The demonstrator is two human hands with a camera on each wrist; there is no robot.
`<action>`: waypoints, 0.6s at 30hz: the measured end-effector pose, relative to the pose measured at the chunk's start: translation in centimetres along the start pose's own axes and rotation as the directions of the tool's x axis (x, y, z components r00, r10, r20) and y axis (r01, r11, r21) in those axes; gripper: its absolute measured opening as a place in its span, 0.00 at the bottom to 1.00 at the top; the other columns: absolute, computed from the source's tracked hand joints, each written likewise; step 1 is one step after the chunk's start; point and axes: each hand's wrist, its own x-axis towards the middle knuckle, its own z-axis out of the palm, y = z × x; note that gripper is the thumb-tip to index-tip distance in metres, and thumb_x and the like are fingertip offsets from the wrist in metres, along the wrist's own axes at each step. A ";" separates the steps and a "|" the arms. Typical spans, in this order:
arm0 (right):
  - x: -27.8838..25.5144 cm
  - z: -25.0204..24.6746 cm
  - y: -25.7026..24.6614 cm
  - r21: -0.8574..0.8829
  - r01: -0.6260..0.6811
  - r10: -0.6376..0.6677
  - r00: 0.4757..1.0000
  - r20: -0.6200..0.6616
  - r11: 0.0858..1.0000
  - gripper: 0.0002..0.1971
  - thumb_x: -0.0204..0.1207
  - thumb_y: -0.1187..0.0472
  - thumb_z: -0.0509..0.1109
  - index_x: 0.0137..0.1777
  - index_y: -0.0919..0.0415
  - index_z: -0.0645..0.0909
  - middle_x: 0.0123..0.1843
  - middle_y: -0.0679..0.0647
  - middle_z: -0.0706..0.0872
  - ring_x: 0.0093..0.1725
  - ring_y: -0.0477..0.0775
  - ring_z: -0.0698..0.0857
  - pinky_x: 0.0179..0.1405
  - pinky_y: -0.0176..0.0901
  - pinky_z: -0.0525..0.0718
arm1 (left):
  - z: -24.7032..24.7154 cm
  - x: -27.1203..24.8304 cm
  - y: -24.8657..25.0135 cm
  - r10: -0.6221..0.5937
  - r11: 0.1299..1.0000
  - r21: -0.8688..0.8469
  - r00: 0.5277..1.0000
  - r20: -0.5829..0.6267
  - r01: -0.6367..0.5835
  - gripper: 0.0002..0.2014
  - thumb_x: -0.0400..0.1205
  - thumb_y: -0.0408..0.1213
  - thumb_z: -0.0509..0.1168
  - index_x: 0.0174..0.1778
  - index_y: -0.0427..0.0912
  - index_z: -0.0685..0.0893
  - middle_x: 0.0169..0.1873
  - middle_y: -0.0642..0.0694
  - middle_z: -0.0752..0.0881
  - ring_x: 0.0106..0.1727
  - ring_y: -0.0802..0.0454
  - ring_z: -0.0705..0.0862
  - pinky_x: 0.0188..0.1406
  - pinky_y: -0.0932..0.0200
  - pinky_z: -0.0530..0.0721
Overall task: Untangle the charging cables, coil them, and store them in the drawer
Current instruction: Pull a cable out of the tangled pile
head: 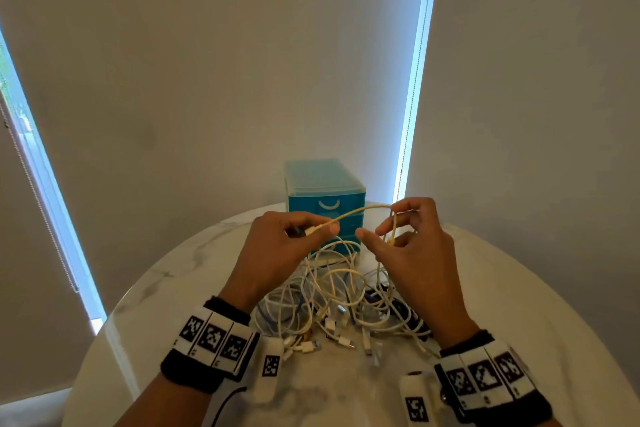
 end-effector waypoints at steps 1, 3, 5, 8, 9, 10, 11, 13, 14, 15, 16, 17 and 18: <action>0.1 0.1 0.1 -0.028 0.023 -0.024 1.000 -0.011 0.999 0.30 0.72 0.48 0.90 0.64 0.43 0.73 0.45 0.44 0.92 0.31 0.48 0.91 0.35 0.43 0.91 | 0.0 -0.1 0.2 0.011 1.000 0.017 1.000 0.017 -0.011 0.06 0.82 0.55 0.79 0.52 0.61 0.98 0.38 0.62 0.95 0.34 0.61 0.87 0.37 0.74 0.77; 0.1 0.0 0.2 -0.070 0.068 -0.066 0.997 0.036 0.995 0.27 0.76 0.48 0.87 0.68 0.41 0.75 0.44 0.43 0.92 0.31 0.45 0.92 0.35 0.43 0.92 | 0.1 -0.3 0.6 0.036 0.999 0.036 0.997 0.063 -0.039 0.06 0.83 0.52 0.79 0.52 0.60 0.98 0.37 0.65 0.93 0.34 0.65 0.85 0.37 0.74 0.77; 0.0 0.1 0.4 -0.078 0.119 -0.113 0.990 0.087 0.990 0.13 0.83 0.48 0.80 0.64 0.43 0.85 0.43 0.42 0.92 0.34 0.44 0.93 0.38 0.46 0.94 | 0.4 -0.5 1.1 0.060 0.998 0.021 0.993 0.100 -0.063 0.10 0.81 0.53 0.80 0.58 0.64 0.96 0.40 0.64 0.92 0.35 0.65 0.83 0.38 0.71 0.78; -0.1 0.2 -0.1 0.206 0.014 -0.025 0.998 0.052 0.978 0.10 0.94 0.53 0.66 0.60 0.55 0.87 0.49 0.48 0.97 0.47 0.46 0.96 0.48 0.46 0.94 | 0.9 -0.3 1.0 0.061 0.995 -0.082 0.994 0.086 -0.054 0.32 0.76 0.53 0.84 0.78 0.67 0.83 0.48 0.58 0.89 0.39 0.60 0.82 0.41 0.69 0.81; -0.1 0.2 -0.4 0.340 -0.066 0.041 0.996 0.081 0.938 0.14 0.96 0.53 0.60 0.62 0.59 0.84 0.53 0.51 0.97 0.54 0.48 0.97 0.53 0.47 0.94 | 1.1 -0.3 0.9 0.055 0.995 -0.082 0.996 0.073 -0.049 0.36 0.75 0.54 0.84 0.79 0.65 0.79 0.50 0.57 0.87 0.41 0.58 0.82 0.42 0.69 0.81; 0.0 0.2 -0.9 0.465 -0.153 0.099 0.985 0.138 0.872 0.17 0.98 0.52 0.55 0.64 0.62 0.82 0.58 0.52 0.97 0.60 0.51 0.96 0.59 0.50 0.93 | 1.3 -0.3 0.8 0.056 0.996 -0.068 0.996 0.065 -0.052 0.36 0.75 0.55 0.84 0.78 0.64 0.79 0.51 0.57 0.86 0.43 0.56 0.82 0.42 0.70 0.81; 0.0 0.2 -1.2 0.560 -0.234 0.142 0.969 0.203 0.795 0.19 0.98 0.52 0.52 0.66 0.65 0.81 0.62 0.54 0.97 0.64 0.53 0.95 0.65 0.53 0.92 | 1.5 -0.4 0.7 0.060 0.997 -0.055 0.996 0.058 -0.057 0.34 0.75 0.56 0.84 0.76 0.64 0.79 0.51 0.57 0.86 0.44 0.54 0.82 0.42 0.70 0.81; -0.1 0.4 -1.5 0.670 -0.342 0.185 0.937 0.295 0.659 0.20 0.98 0.54 0.52 0.68 0.68 0.80 0.66 0.58 0.95 0.68 0.56 0.93 0.72 0.57 0.89 | 1.8 -0.4 0.7 0.073 0.997 -0.044 0.996 0.048 -0.070 0.29 0.79 0.55 0.81 0.74 0.64 0.80 0.49 0.55 0.87 0.43 0.51 0.83 0.40 0.69 0.81; -0.2 0.5 -1.6 0.690 -0.365 0.193 0.929 0.316 0.625 0.19 0.98 0.55 0.53 0.69 0.69 0.80 0.66 0.59 0.95 0.69 0.58 0.93 0.73 0.58 0.88 | 1.9 -0.3 0.6 0.082 0.996 -0.036 0.996 0.042 -0.080 0.27 0.81 0.54 0.79 0.75 0.65 0.79 0.48 0.55 0.87 0.42 0.50 0.83 0.39 0.68 0.82; -0.2 0.5 -1.5 0.695 -0.371 0.194 0.927 0.322 0.616 0.19 0.98 0.55 0.54 0.69 0.70 0.80 0.66 0.60 0.95 0.69 0.59 0.93 0.74 0.59 0.88 | 1.9 -0.3 0.7 0.099 0.995 -0.021 0.995 0.034 -0.098 0.25 0.84 0.53 0.76 0.76 0.66 0.79 0.49 0.55 0.86 0.41 0.50 0.84 0.39 0.68 0.82; -0.2 0.6 -1.4 0.693 -0.368 0.190 0.927 0.323 0.620 0.19 0.98 0.55 0.54 0.69 0.70 0.80 0.66 0.61 0.95 0.68 0.60 0.93 0.73 0.59 0.87 | 1.8 -0.2 0.7 0.127 0.992 0.004 0.992 0.021 -0.128 0.22 0.87 0.52 0.73 0.77 0.66 0.79 0.50 0.56 0.86 0.41 0.51 0.84 0.39 0.68 0.82; -0.1 0.6 -1.3 0.682 -0.363 0.184 0.928 0.323 0.634 0.19 0.98 0.55 0.54 0.69 0.70 0.80 0.66 0.61 0.95 0.68 0.60 0.93 0.72 0.58 0.88 | 1.5 -0.1 0.8 0.169 0.985 0.047 0.986 0.004 -0.169 0.20 0.89 0.51 0.71 0.78 0.65 0.79 0.53 0.57 0.84 0.42 0.53 0.83 0.39 0.68 0.81; -0.1 0.5 -1.2 0.670 -0.361 0.181 0.928 0.325 0.649 0.19 0.98 0.55 0.54 0.69 0.70 0.80 0.65 0.61 0.95 0.68 0.60 0.94 0.71 0.58 0.88 | 1.1 -0.1 1.0 0.218 0.971 0.101 0.976 -0.019 -0.215 0.19 0.90 0.49 0.69 0.78 0.64 0.81 0.55 0.57 0.82 0.45 0.52 0.83 0.41 0.69 0.80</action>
